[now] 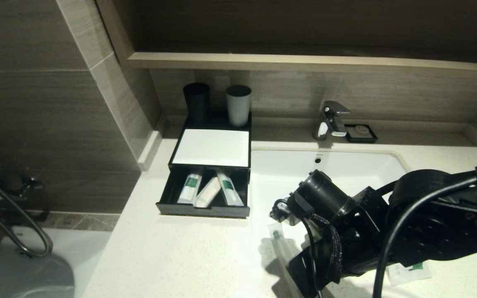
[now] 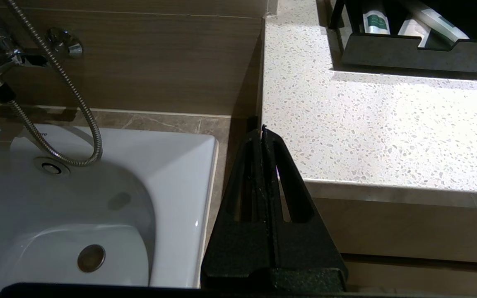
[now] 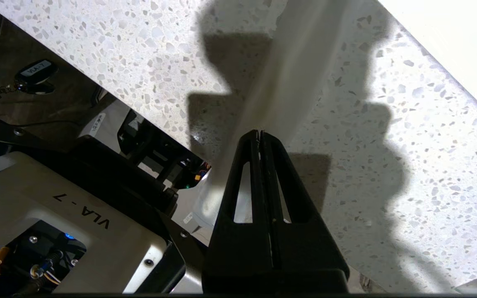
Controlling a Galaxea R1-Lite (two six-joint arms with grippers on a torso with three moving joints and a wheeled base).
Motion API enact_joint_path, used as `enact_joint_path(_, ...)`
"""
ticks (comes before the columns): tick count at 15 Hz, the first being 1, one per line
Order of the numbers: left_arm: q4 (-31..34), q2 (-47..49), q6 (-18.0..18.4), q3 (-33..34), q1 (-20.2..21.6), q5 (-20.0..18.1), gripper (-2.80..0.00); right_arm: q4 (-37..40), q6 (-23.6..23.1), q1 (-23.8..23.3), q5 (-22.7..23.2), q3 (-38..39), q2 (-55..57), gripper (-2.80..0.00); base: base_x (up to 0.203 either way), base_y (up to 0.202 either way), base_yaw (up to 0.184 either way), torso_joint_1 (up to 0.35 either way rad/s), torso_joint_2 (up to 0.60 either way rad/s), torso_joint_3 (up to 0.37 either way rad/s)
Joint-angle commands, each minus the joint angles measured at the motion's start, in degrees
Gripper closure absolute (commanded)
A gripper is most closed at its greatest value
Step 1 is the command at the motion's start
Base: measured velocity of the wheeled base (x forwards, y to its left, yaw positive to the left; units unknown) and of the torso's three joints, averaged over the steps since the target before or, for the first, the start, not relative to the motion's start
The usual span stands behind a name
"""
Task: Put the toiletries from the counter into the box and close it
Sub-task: Pick up the bathroom toiletry
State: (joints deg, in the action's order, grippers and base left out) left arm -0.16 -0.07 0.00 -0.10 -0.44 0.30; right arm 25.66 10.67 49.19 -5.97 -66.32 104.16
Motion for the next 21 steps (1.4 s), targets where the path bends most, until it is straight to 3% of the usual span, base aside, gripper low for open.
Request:
enact_joint_path(1,0.0,0.0,0.0,0.0,0.0,0.0,0.0,0.0,0.2,0.6,0.1,-0.4,1.5,0.0,0.0,0.0,0.0,0.0,0.0,0.0)
enact_joint_path(8,0.0,0.0,0.0,0.0,0.0,0.0,0.0,0.1,0.4,0.7,0.0,-1.1,1.9,0.0,0.0,0.0,0.0,0.0,0.0,0.0)
enact_joint_path(9,0.0,0.0,0.0,0.0,0.0,0.0,0.0,0.1,0.4,0.7,0.0,-1.1,1.9,-2.8,0.0,0.0,0.0,0.0,0.0,0.0)
enact_joint_path(21,0.0,0.0,0.0,0.0,0.0,0.0,0.0,0.4,0.4,0.7,-2.0,-1.1,3.7,-2.8,0.0,0.0,0.0,0.0,0.0,0.0)
